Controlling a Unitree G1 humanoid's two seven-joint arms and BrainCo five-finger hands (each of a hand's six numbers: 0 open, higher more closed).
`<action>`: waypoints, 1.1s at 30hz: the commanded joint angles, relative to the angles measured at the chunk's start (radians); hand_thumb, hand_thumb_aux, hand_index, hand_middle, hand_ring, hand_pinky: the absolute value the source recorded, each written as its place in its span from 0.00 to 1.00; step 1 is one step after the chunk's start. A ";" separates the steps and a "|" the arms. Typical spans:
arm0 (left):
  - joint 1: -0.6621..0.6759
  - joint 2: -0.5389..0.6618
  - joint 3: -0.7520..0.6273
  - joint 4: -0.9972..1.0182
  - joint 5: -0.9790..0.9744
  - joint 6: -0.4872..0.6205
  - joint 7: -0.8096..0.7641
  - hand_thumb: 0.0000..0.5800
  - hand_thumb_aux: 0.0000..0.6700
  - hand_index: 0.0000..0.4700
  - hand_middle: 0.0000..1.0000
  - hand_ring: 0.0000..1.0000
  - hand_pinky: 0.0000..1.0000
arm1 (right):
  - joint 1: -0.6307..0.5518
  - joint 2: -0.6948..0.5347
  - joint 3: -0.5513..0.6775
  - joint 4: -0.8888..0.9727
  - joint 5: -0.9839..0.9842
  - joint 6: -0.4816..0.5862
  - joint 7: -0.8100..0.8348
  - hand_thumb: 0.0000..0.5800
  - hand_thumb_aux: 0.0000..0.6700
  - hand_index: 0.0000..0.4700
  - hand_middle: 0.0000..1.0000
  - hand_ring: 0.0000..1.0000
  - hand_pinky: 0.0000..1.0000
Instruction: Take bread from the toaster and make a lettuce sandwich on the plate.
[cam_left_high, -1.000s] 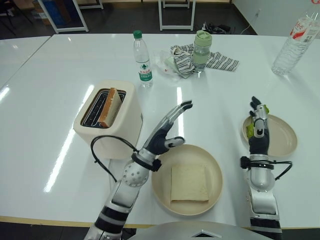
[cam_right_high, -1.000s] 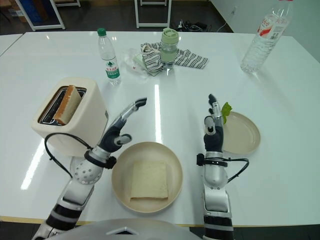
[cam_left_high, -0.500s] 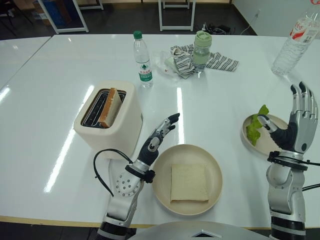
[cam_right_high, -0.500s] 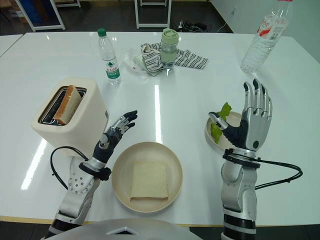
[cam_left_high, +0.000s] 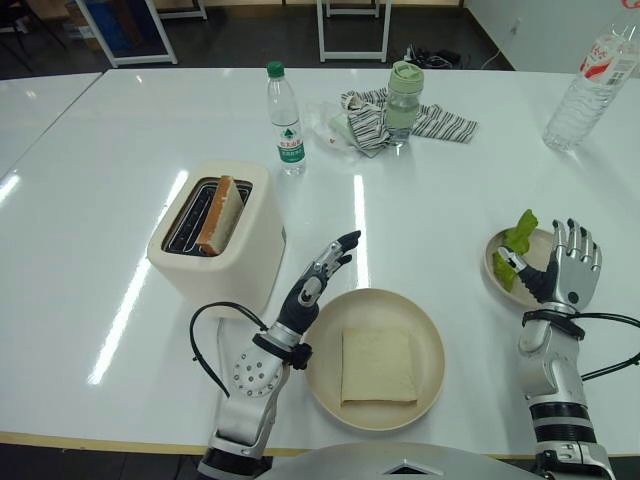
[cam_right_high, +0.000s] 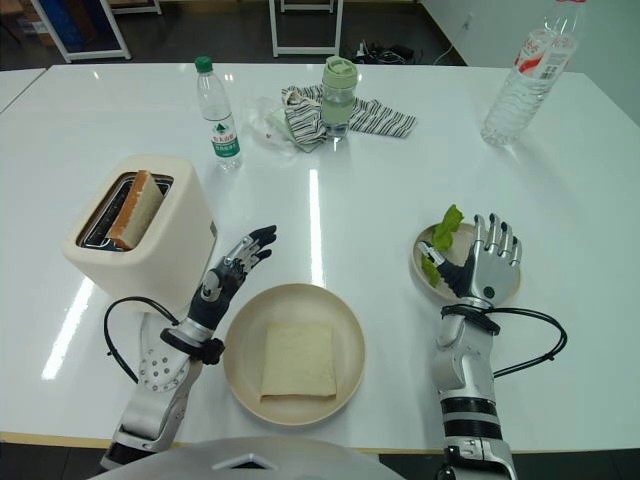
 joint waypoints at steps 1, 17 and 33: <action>0.008 -0.007 -0.006 -0.003 0.015 0.017 -0.002 0.00 0.00 0.00 0.00 0.00 0.00 | -0.037 -0.022 0.034 0.085 0.045 0.015 -0.006 0.00 0.00 0.00 0.00 0.00 0.00; 0.014 -0.018 0.000 0.001 0.029 0.023 -0.008 0.00 0.00 0.00 0.00 0.00 0.00 | -0.056 -0.052 0.126 0.150 0.144 0.025 -0.040 1.00 1.00 1.00 0.00 0.00 0.00; -0.006 -0.033 0.008 0.036 0.047 0.014 0.008 0.00 0.00 0.00 0.00 0.00 0.00 | 0.193 -0.243 0.158 -0.450 -0.003 -0.215 -0.108 1.00 1.00 1.00 0.00 0.00 0.00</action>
